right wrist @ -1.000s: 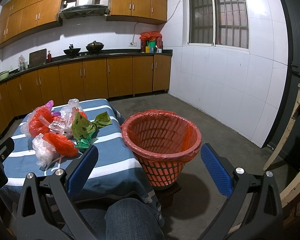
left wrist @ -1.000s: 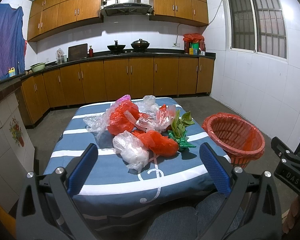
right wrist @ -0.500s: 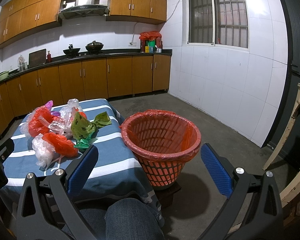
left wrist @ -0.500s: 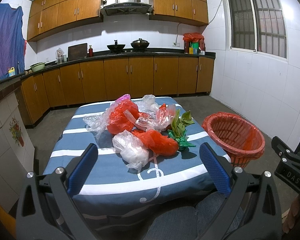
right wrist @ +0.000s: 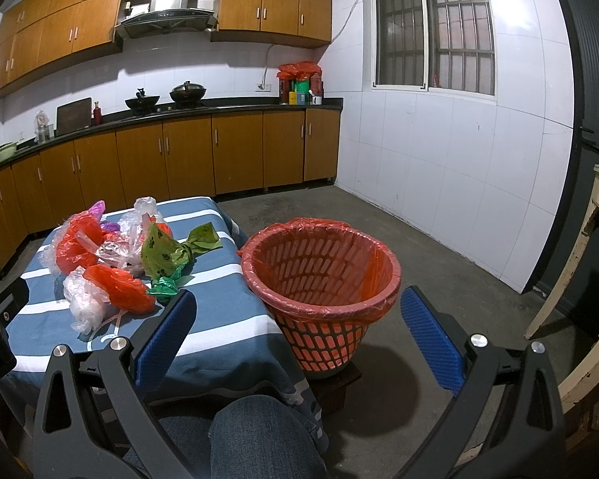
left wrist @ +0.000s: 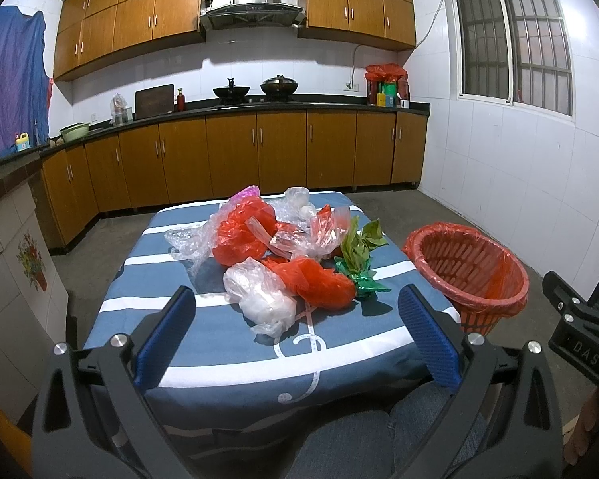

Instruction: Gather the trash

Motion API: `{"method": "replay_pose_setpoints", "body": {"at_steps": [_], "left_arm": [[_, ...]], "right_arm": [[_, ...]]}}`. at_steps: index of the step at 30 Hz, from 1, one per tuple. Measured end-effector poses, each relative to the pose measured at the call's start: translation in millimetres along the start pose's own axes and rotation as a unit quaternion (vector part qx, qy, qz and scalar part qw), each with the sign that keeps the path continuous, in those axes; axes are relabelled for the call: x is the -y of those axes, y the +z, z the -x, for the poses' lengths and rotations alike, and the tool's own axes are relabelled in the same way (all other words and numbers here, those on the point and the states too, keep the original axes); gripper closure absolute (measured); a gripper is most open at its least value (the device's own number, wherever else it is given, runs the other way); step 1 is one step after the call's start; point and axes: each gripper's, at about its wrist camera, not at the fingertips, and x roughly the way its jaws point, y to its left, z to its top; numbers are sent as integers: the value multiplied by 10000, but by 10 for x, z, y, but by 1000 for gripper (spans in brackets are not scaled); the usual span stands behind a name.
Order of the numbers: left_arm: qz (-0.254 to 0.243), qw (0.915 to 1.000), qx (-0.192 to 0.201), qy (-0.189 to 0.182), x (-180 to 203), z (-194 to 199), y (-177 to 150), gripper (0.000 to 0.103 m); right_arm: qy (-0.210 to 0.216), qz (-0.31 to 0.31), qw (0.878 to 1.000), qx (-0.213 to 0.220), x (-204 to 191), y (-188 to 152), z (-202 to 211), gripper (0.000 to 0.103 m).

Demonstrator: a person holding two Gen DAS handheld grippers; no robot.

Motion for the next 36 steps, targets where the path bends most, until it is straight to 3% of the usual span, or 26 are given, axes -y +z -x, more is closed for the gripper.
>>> {"method": "replay_pose_setpoints", "body": {"at_steps": [28, 36], "left_arm": [[10, 10000, -25, 9, -5, -2, -2, 4], [190, 9995, -21, 258, -130, -83, -95, 4]], "right_arm": [[4, -10, 10000, -16, 6, 1, -31, 2], [180, -65, 9998, 19, -49, 53, -219, 2]]}}
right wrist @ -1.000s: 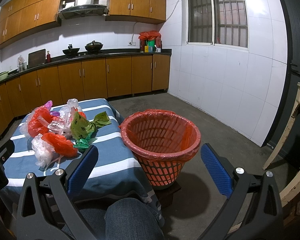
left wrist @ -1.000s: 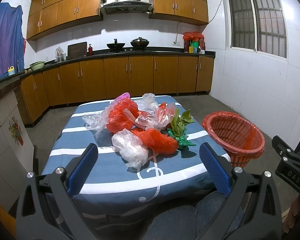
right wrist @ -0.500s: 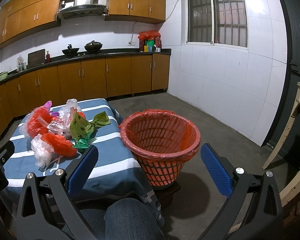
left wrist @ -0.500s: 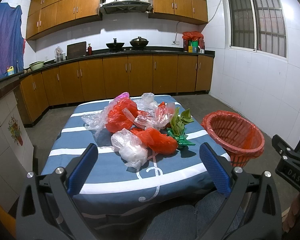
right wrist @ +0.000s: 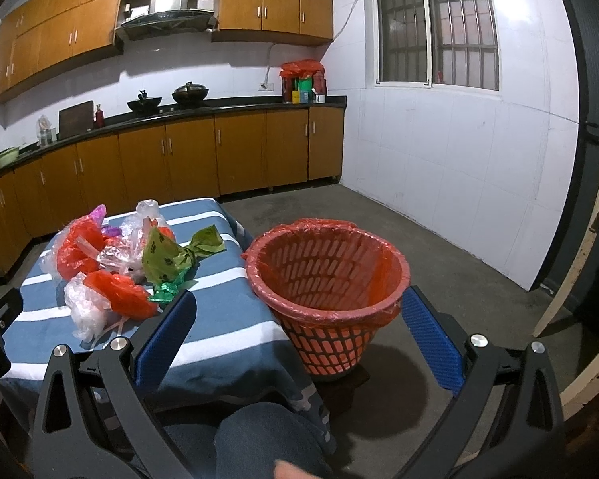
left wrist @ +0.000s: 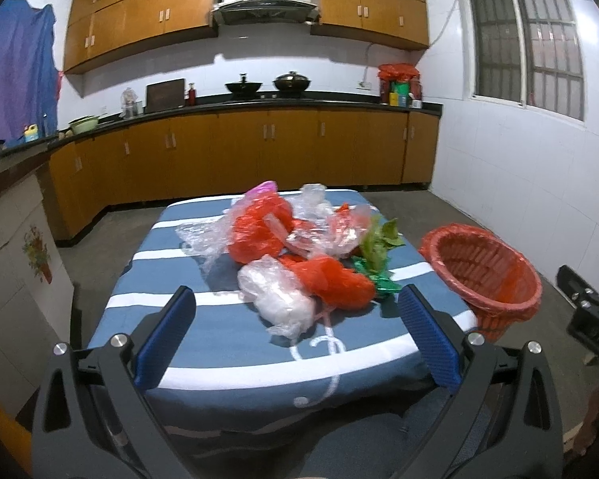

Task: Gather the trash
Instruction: 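Close the right gripper on the light green leaf while the left gripper grasps a red bag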

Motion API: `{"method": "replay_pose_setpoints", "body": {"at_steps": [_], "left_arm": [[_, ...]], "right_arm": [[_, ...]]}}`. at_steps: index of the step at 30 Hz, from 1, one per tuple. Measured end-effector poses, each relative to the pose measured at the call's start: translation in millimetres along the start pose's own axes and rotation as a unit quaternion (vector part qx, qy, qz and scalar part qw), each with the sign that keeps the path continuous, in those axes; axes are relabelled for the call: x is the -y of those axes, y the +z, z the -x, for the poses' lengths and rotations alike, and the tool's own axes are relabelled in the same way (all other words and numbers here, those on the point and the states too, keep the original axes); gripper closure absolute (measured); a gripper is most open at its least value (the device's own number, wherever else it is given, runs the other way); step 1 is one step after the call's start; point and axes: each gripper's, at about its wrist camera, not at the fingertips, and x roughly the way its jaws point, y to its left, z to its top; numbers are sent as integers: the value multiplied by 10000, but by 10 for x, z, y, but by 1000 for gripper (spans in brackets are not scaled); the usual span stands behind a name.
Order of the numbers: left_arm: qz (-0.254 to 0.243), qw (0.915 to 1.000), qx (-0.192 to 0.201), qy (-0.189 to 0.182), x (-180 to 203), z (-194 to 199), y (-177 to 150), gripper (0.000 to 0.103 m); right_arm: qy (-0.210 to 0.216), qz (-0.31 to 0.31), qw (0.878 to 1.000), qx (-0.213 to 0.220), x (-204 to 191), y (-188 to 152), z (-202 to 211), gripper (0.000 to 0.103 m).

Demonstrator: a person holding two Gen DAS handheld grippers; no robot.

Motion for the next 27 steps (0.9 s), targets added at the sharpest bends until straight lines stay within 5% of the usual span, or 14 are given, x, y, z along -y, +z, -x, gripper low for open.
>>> {"method": "replay_pose_setpoints", "body": {"at_steps": [10, 17, 27], "left_arm": [[537, 9968, -324, 502, -642, -368, 4, 4], [779, 9936, -422, 702, -937, -651, 20, 4], [942, 9912, -544, 761, -1092, -961, 56, 4]], "right_arm": [[488, 314, 9983, -58, -414, 81, -396, 2], [1135, 236, 9914, -607, -766, 80, -970, 27], [1614, 637, 9793, -1045, -1389, 54, -1552, 43]]}}
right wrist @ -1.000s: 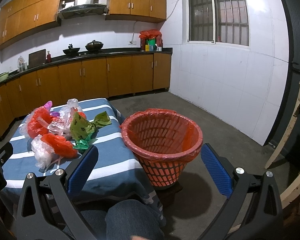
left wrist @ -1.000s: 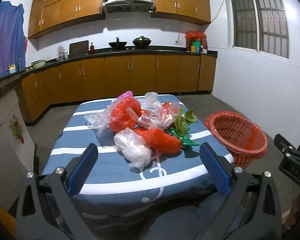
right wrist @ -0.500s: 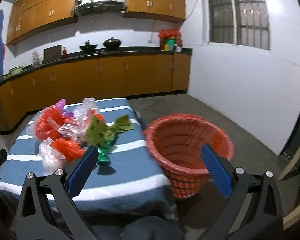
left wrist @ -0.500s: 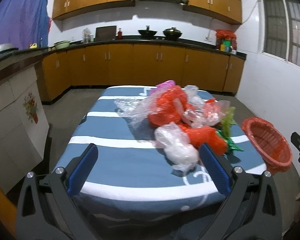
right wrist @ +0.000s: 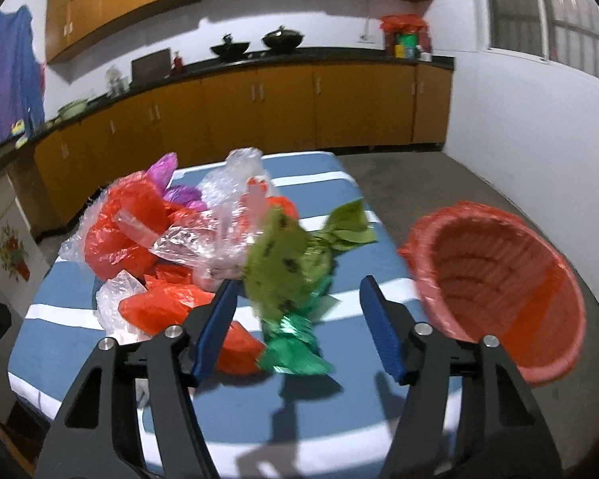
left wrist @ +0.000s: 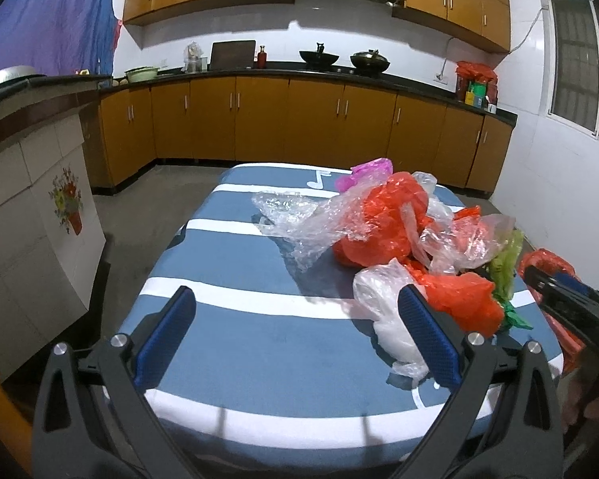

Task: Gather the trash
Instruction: 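Close the right gripper on the light green leaf while the left gripper grasps a red bag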

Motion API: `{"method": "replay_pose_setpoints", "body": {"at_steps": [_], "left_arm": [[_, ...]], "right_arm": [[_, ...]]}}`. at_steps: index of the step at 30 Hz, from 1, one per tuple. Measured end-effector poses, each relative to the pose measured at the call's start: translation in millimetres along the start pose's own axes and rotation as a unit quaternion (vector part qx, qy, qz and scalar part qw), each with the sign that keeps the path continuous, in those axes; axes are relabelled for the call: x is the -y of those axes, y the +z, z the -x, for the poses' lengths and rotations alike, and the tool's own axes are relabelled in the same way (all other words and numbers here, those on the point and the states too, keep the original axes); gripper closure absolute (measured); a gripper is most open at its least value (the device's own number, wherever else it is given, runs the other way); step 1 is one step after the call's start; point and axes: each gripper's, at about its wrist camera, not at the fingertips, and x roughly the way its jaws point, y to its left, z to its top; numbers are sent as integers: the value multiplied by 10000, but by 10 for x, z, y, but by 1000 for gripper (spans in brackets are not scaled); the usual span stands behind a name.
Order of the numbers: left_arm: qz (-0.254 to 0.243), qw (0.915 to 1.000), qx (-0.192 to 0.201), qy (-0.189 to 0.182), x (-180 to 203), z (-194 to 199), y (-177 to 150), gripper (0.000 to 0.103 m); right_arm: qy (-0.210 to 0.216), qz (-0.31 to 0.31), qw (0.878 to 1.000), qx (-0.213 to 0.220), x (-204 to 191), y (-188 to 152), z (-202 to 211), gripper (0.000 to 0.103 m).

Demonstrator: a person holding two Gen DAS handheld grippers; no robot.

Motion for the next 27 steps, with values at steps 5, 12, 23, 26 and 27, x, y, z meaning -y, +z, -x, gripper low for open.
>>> {"method": "replay_pose_setpoints", "body": {"at_steps": [5, 12, 23, 26, 27], "left_arm": [[16, 9999, -91, -76, 1, -109, 11, 6], [-38, 9995, -160, -287, 109, -201, 24, 14], [-375, 9947, -154, -950, 596, -271, 88, 21], [-459, 9925, -225, -1111, 753, -324, 95, 21], [-497, 9917, -242, -1161, 813, -346, 97, 21]], "right_arm": [[-71, 18, 9999, -153, -44, 91, -274, 50], [125, -157, 9992, -340, 111, 67, -430, 98], [64, -424, 9991, 24, 507, 27, -68, 101], [23, -455, 9989, 131, 562, 41, -3, 101], [8, -452, 9988, 175, 581, 43, 32, 101]]}}
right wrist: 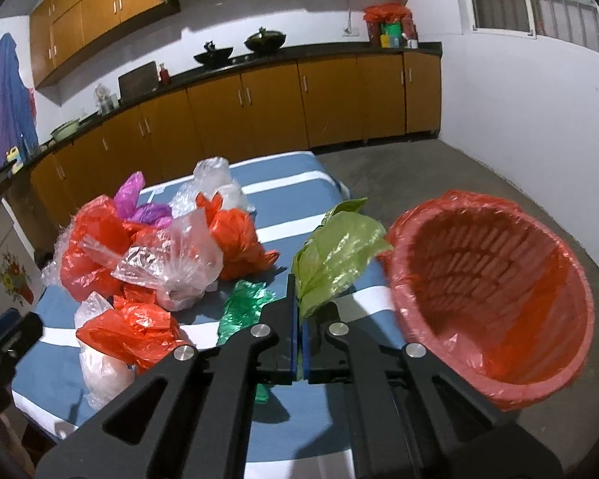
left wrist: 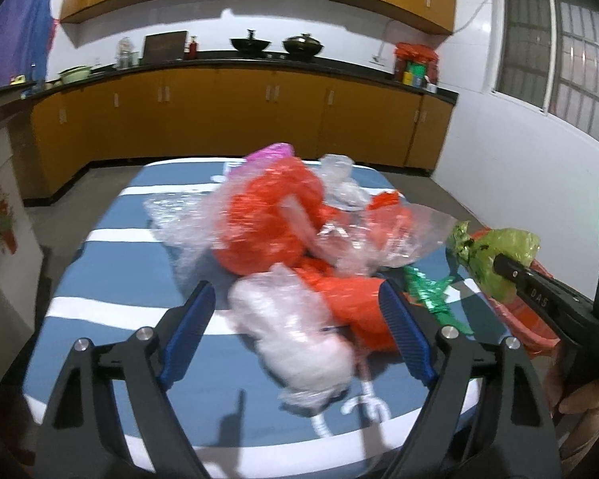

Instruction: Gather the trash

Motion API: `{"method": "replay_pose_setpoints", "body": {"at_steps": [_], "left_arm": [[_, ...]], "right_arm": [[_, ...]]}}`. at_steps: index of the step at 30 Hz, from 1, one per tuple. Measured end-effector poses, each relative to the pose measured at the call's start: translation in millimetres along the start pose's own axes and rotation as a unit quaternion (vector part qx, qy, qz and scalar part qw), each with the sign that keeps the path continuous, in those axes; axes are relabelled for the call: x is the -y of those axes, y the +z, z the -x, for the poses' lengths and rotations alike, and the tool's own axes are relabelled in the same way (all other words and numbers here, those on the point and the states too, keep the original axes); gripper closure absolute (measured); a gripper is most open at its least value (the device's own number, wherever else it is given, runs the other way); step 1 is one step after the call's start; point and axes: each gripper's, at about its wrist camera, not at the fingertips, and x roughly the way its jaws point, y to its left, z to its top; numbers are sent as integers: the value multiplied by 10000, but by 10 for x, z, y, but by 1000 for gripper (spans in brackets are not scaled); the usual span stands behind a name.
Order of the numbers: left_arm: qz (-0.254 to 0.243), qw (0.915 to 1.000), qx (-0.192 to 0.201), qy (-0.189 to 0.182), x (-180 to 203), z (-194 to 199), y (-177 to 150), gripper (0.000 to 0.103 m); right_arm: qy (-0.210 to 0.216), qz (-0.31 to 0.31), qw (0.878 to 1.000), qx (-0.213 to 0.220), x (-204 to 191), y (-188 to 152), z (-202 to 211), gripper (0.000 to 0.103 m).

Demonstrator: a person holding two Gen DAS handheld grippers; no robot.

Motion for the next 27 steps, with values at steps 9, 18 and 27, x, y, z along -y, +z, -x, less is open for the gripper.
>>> {"method": "replay_pose_setpoints", "body": {"at_steps": [9, 18, 27], "left_arm": [[-331, 9979, -421, -357, 348, -397, 11, 27], [-471, 9936, -804, -634, 423, -655, -56, 85], [-431, 9952, -452, -758, 358, -428, 73, 92]], "right_arm": [[-99, -6, 9999, 47, 162, -37, 158, 101], [-89, -53, 9999, -36, 177, -103, 156, 101], [17, -70, 9999, 157, 190, -26, 303, 101]]}}
